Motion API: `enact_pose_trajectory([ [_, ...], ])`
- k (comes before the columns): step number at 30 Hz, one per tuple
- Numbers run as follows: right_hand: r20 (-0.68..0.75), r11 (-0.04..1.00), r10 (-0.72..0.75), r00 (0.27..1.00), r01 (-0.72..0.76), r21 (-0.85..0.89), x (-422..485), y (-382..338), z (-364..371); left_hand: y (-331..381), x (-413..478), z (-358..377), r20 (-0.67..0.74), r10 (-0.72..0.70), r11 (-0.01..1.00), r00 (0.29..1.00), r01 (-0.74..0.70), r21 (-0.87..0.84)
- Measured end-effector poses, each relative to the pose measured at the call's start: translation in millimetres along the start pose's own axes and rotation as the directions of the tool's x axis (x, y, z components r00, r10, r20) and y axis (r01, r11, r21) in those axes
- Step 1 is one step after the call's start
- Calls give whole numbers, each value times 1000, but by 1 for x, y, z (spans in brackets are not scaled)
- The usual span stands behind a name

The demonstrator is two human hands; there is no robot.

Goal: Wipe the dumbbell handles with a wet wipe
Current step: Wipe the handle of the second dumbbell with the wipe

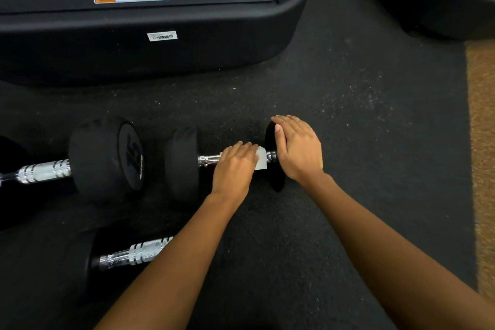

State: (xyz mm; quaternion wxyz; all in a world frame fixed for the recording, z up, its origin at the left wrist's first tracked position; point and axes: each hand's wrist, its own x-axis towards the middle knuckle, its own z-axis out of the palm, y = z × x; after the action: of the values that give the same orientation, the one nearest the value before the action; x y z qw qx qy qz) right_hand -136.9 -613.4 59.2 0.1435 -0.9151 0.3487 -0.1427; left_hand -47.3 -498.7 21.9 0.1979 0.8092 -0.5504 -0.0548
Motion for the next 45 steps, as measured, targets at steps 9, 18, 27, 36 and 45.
enact_pose_trajectory([
  [9, -32, 1000, -6, 999, 6, 2, 2, 2, 2, -7, 6, 1, 67, -15, 996, 998, 9, 93],
  [18, -43, 1000, -22, 999, 22, 11, 1, 3, 3, -15, 13, -2, 78, 83, 997, 993, -84, 0],
  [27, -64, 999, -23, 998, 24, 25, 4, 3, 3, 4, 28, 4, 180, 1, 1000, 984, -3, 14],
  [36, -68, 999, -26, 997, 27, 17, 3, 4, 4, -2, 35, -2, 297, -45, 980, 954, -15, 196],
  [45, -59, 999, -27, 998, 28, 19, 3, 5, 5, -3, 33, -3, 290, 77, 997, 954, -72, -25],
])
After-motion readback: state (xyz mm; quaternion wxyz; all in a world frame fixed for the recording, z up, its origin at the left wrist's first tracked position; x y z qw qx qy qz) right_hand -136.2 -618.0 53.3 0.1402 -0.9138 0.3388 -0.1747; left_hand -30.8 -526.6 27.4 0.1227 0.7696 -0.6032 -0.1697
